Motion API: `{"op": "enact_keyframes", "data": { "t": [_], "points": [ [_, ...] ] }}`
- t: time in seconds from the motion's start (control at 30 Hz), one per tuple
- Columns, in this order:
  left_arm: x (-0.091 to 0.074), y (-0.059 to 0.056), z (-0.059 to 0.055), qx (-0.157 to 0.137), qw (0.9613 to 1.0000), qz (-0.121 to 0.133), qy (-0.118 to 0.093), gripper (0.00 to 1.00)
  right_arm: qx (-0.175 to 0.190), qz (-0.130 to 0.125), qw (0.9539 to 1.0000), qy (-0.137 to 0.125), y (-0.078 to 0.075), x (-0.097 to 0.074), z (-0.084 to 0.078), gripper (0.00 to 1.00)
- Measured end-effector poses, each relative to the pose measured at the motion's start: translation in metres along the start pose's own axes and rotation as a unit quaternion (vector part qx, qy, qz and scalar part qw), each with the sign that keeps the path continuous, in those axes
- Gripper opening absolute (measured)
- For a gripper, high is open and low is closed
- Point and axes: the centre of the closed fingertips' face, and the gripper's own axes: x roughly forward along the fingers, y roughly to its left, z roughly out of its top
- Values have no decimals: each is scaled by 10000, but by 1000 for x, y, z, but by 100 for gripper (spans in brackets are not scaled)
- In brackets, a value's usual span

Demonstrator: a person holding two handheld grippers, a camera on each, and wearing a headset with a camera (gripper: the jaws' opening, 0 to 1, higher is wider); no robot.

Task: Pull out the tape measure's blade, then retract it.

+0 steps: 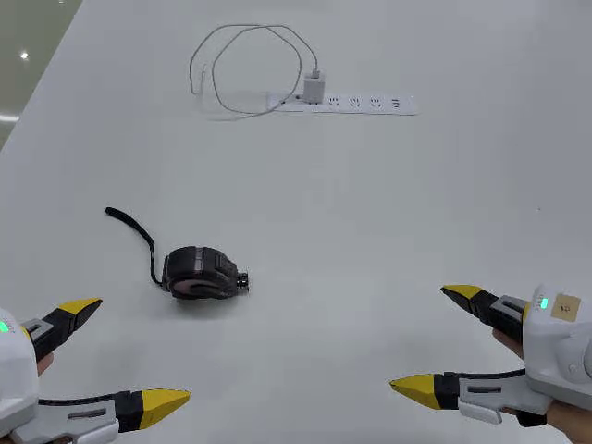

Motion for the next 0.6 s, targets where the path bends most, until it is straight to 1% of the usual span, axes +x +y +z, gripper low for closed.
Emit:
{"op": "enact_keyframes", "data": {
  "t": [0.37,0.6],
  "points": [
    [2,0,1,-6,10000,-44,16,99,-102,35,9999,83,0,1,-1,84],
    [3,-1,0,0,10000,-82,36,99,-125,34,9999,86,0,2,0,85]
  ]
}}
